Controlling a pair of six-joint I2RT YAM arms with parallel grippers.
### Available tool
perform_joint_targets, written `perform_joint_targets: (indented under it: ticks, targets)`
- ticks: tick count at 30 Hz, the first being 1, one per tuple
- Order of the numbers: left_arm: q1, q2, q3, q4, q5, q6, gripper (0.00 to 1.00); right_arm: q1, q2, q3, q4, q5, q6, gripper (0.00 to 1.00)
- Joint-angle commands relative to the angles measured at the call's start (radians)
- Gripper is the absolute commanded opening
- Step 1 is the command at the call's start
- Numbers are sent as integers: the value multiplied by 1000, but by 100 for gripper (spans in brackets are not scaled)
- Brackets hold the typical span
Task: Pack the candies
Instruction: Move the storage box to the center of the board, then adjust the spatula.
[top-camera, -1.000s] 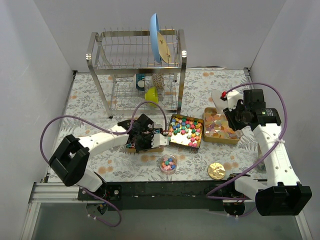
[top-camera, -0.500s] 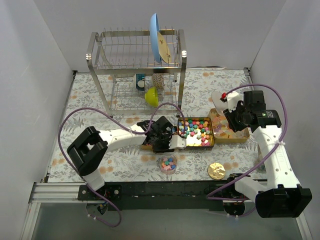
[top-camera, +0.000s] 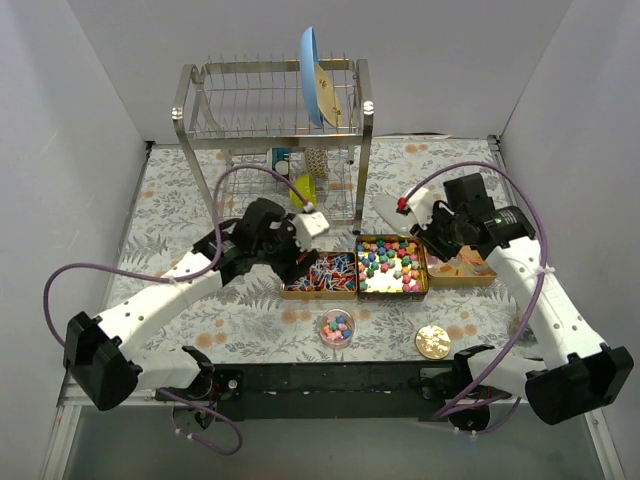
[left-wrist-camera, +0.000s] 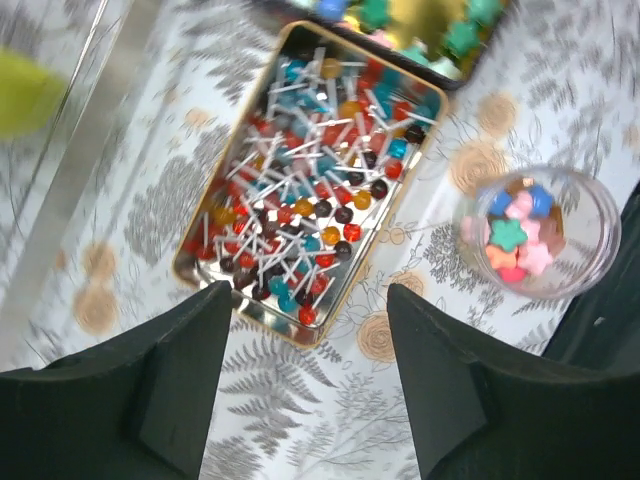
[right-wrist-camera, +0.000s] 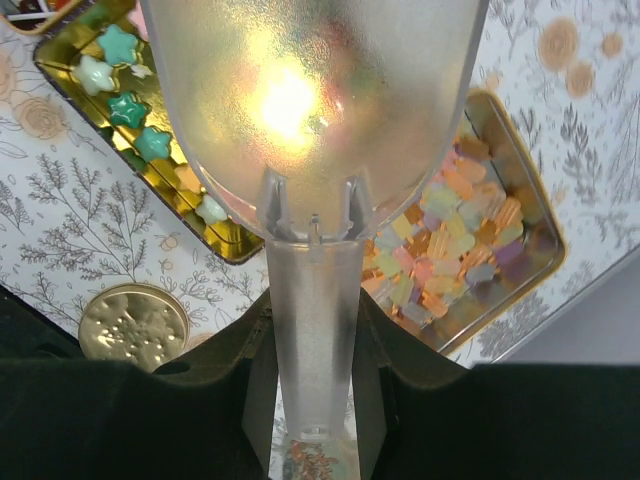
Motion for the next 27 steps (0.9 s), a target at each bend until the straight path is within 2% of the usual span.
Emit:
perform_joint_targets:
  ticks: [1,6,7,10,13,20,27]
  targets:
    - [154,-36,4,-66,130,-294,60,137,48,92,-20,-1,-76,1]
    - [339,-105,-56,19,461,-524,57,328,111,150,-54,28,-104,1]
    - [370,-120,-91,61,582,-600,55,355,116,151,-54,39,-109,1]
    - [476,-140,-172,180,789,-756,54,459,150,154,-45,128,-110,1]
    - [536,-159,-243,312,900,-904,53,515,228,208,-77,174,-104,1]
    - [583,-157,-289,398,916,-990,54,593,378,322,-92,220,-93,1]
    - [605,-131,-314,425,881,-1030,51,661,424,372,-74,236,-96,1]
